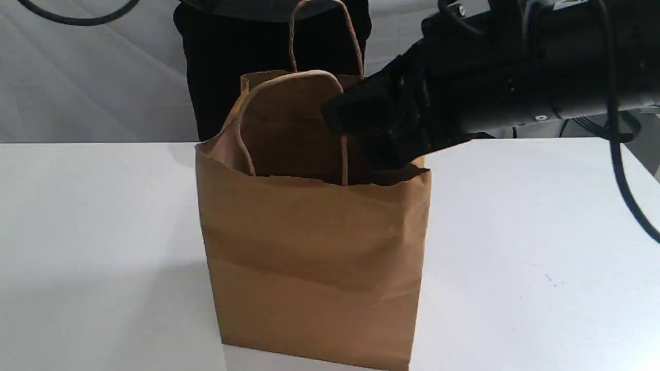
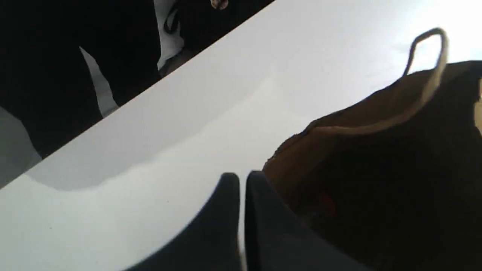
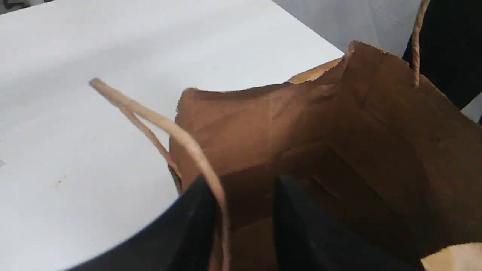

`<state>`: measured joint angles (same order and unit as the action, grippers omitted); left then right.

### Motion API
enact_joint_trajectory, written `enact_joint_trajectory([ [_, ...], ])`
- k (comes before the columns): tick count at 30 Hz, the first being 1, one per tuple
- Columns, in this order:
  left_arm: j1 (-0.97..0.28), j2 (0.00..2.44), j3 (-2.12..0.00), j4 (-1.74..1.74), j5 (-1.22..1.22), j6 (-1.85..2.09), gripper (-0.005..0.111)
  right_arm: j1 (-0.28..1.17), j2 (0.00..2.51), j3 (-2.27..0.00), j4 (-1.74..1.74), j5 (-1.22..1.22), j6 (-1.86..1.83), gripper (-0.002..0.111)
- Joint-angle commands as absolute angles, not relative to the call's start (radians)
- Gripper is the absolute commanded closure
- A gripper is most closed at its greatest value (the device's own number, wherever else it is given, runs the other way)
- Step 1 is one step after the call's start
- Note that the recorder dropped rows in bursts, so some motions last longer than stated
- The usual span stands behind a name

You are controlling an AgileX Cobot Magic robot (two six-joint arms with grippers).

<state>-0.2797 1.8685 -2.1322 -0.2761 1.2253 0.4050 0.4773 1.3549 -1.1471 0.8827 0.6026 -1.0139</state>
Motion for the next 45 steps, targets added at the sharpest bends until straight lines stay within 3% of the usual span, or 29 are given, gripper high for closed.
enact_joint_trajectory([
  [1,-0.278,1.831,-2.128,-0.271,1.221,0.384,0.107,0.481,1.346,-1.141,0.896,0.570,-1.013,0.063],
  [4,-0.278,1.824,-2.128,-0.267,1.221,0.366,0.107,0.481,1.346,-1.141,0.896,0.563,-1.013,0.057],
  [14,-0.278,1.807,-2.089,-0.150,1.221,0.315,0.107,0.479,1.283,-1.141,0.895,0.585,-1.013,0.057],
  [27,-0.278,1.572,-1.606,-0.198,0.993,0.321,0.107,0.479,1.142,-1.141,0.784,0.594,-0.927,0.058],
  [30,-0.278,1.477,-1.453,-0.198,0.903,0.321,0.107,0.479,1.134,-1.141,0.642,0.635,-0.827,0.066],
  [35,-0.278,1.261,-1.243,-0.244,0.755,0.316,0.107,0.479,1.124,-1.116,0.485,0.695,-0.657,0.107],
  [45,-0.278,0.777,-0.908,-0.326,0.541,0.314,0.107,0.479,0.901,-0.881,0.533,0.386,-0.657,0.108],
])
